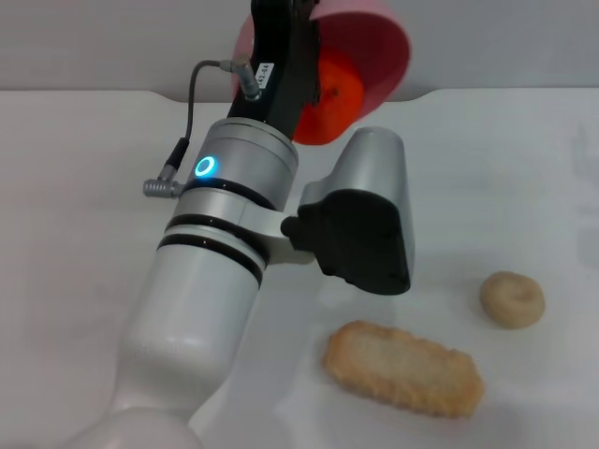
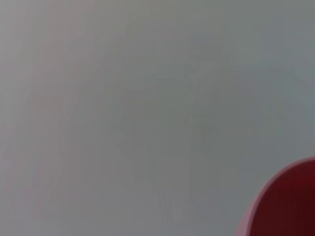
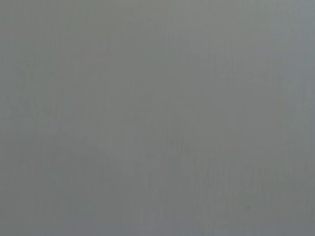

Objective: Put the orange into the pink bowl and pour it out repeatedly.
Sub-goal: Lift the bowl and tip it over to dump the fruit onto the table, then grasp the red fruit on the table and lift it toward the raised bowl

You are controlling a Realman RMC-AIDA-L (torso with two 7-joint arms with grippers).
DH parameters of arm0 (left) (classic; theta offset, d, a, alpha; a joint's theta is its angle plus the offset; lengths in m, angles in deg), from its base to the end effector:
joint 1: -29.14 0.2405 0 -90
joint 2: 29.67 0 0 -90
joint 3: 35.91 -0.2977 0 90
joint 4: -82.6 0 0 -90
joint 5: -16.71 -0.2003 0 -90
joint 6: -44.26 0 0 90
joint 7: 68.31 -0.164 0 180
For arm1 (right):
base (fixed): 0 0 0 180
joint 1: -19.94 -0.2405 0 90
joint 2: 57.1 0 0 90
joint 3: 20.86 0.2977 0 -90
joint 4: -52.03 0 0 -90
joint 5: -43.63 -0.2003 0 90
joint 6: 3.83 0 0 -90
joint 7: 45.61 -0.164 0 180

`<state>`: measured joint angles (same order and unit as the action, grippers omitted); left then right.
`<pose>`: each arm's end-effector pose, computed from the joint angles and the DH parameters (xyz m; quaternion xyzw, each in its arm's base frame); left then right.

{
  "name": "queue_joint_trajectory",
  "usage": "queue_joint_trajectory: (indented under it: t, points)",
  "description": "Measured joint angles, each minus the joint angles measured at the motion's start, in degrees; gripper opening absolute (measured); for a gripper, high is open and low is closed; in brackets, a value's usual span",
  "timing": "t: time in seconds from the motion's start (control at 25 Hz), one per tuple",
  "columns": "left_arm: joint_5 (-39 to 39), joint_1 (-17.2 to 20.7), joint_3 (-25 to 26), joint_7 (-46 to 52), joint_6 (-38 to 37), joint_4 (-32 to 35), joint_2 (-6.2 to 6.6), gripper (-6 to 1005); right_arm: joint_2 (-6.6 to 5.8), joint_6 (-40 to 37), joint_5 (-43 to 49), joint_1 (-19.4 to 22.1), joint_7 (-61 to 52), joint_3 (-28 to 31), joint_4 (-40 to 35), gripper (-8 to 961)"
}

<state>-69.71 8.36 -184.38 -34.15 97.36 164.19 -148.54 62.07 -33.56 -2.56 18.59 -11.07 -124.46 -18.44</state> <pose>-0.1096 0.3256 -0.0880 -0.6883 0.3092 0.0920 0.6498 0.2940 0.3531 0.0451 -0.6240 0.2155 0.2379 0.7124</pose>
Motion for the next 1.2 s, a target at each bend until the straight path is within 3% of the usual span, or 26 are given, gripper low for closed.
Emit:
queue_joint_trajectory:
  t: [0.36, 0.76, 0.92, 1.2]
  points:
    - [-9.4, 0.4, -2.9, 6.7, 5.2, -2.7, -0.03, 43, 0.00, -0.1, 0.0, 0.2, 0.0, 0.0, -0.1, 545]
    - [-10.0, 0.7, -3.4, 7.0, 5.4, -2.8, -0.04, 42, 0.00, -0.1, 0.1, 0.2, 0.0, 0.1, -0.5, 545]
    - [-3.6, 0.5, -1.4, 9.0, 4.7, 0.8, -0.07, 42, 0.00, 0.0, 0.1, 0.0, 0.0, 0.1, -0.7, 544]
    - [16.8, 0.8, 6.9, 8.0, 3.7, 12.4, 0.25, 42, -0.01, 5.0, 0.0, 0.0, 0.1, 0.3, -3.4, 544]
